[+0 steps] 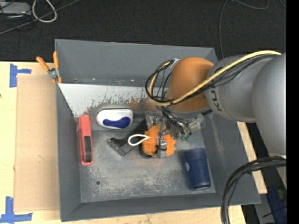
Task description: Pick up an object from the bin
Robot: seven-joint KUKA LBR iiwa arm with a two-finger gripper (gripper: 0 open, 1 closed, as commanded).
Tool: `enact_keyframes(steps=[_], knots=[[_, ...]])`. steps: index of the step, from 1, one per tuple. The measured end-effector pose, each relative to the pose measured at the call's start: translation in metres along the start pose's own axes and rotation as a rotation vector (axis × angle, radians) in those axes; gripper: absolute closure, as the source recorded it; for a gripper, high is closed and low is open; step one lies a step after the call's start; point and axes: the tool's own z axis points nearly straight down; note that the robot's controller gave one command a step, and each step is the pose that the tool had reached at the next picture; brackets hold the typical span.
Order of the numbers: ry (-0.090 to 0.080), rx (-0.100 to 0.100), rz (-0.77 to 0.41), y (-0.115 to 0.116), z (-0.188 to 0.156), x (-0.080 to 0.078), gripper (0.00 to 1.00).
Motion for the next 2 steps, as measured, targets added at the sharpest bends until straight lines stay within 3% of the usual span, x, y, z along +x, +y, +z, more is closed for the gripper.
enact_keyframes(steps=[1, 2], knots=[[0.000, -0.002, 0.079, 0.0002, 0.0028, -0.0026, 0.00], [-0.010, -0.003, 0.193, 0.0044, 0.0029, 0.0047, 0.00]])
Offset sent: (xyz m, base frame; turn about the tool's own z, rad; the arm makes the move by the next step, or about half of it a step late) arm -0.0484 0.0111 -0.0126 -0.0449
